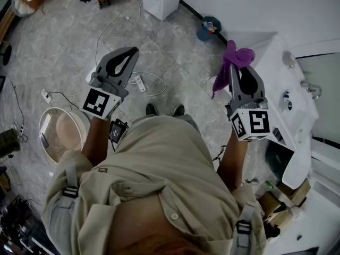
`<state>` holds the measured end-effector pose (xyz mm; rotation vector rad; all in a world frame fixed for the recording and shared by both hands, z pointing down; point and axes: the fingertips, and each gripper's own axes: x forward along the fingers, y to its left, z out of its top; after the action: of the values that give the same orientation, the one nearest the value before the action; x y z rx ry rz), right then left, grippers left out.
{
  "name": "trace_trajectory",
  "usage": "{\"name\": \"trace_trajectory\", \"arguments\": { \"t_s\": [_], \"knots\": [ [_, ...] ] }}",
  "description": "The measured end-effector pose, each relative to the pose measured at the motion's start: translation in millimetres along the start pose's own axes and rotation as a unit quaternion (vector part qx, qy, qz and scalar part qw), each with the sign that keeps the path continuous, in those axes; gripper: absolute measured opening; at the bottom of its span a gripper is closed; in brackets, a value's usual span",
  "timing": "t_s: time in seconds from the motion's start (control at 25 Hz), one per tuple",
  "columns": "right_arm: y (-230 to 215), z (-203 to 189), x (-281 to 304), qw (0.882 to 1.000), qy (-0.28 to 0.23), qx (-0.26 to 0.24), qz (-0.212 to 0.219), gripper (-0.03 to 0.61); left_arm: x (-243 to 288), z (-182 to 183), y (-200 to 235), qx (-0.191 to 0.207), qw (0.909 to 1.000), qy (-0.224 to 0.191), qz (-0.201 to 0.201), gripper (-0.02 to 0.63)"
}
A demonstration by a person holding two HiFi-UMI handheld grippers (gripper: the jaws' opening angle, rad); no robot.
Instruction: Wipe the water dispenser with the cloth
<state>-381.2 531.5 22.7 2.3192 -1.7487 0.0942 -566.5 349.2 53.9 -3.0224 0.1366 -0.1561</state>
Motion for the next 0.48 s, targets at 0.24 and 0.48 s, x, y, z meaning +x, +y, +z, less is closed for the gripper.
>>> {"name": "trace_trajectory", "arguments": {
  "t_s": [0.24, 0.48],
  "knots": [
    [-6, -2, -2, 1.000, 0.011, -0.010, -0.017, 0.072, 17, -1, -1, -0.001, 0.9997, -0.010, -0.020, 0.021],
    [-36, -11, 23, 1.000, 0.011, 0.000, -0.009, 0.071, 47, -6, 7, -0.006, 0.9999, 0.001, -0.012, 0.022]
  ]
}}
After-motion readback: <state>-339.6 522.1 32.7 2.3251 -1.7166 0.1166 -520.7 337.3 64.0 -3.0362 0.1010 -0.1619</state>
